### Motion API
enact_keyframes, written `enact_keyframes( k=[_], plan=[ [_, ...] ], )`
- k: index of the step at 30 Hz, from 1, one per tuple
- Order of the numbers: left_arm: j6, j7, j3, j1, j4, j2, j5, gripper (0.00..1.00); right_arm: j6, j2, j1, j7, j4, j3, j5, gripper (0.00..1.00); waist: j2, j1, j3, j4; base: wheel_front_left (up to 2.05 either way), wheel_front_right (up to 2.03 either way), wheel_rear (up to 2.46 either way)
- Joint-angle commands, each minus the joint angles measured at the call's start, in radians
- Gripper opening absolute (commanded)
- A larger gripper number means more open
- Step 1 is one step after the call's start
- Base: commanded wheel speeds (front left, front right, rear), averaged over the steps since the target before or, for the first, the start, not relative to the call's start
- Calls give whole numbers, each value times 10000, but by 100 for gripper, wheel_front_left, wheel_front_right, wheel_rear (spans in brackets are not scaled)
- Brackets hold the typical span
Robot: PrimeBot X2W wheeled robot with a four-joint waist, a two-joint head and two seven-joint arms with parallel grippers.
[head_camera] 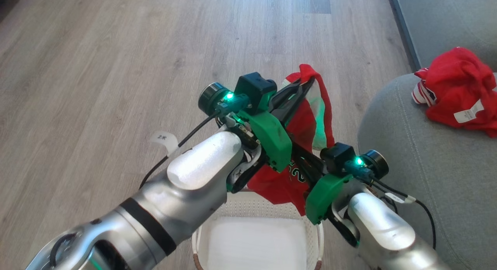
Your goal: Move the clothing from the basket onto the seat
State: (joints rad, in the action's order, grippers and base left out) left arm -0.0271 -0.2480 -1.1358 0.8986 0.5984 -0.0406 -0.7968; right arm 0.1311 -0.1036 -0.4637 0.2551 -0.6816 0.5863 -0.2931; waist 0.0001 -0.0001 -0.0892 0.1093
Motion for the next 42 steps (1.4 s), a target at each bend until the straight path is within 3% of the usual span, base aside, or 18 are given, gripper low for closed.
enact_keyframes(
  k=[1,10,19,20,21,22,23,34,42],
  plan=[
    [-79,-121,324,763,-120,-97,-94,0,-4,24,-452,67,370,7,-83,0,-1,1,10,-21,0,0,0],
    [-103,-132,545,529,462,-124,-149,0,-4,-25,368,67,1110,-1425,361,0,-1,1,114,-182,0,0,0],
    [-57,-136,988,146,861,-216,-71,0,-4,-69,1242,67,2173,-2242,898,0,-1,1,177,-376,0,0,0],
    [-50,-136,1052,86,875,-224,-43,14,-4,-74,1300,67,2301,-2321,935,0,-1,1,182,-394,0,0,0],
    [-42,-136,1110,26,882,-232,-3,40,-4,-75,1356,67,2430,-2414,966,0,-1,1,185,-409,0,0,0],
    [-38,-136,1176,-40,878,-234,39,87,-4,-72,1411,67,2551,-2522,991,0,-1,1,188,-423,0,0,0],
    [-38,-136,1247,-113,869,-235,81,100,-4,-67,1463,67,2666,-2649,1014,0,-1,1,191,-437,0,0,0],
    [-32,-137,1947,-1005,623,-247,671,100,-4,-135,1784,67,3331,-3779,1444,0,-1,1,215,-690,0,0,0],
    [84,-137,2367,-1800,263,-216,1179,100,-4,-289,2053,67,3665,-4513,1726,0,-1,1,222,-1347,0,0,0]
  ],
)
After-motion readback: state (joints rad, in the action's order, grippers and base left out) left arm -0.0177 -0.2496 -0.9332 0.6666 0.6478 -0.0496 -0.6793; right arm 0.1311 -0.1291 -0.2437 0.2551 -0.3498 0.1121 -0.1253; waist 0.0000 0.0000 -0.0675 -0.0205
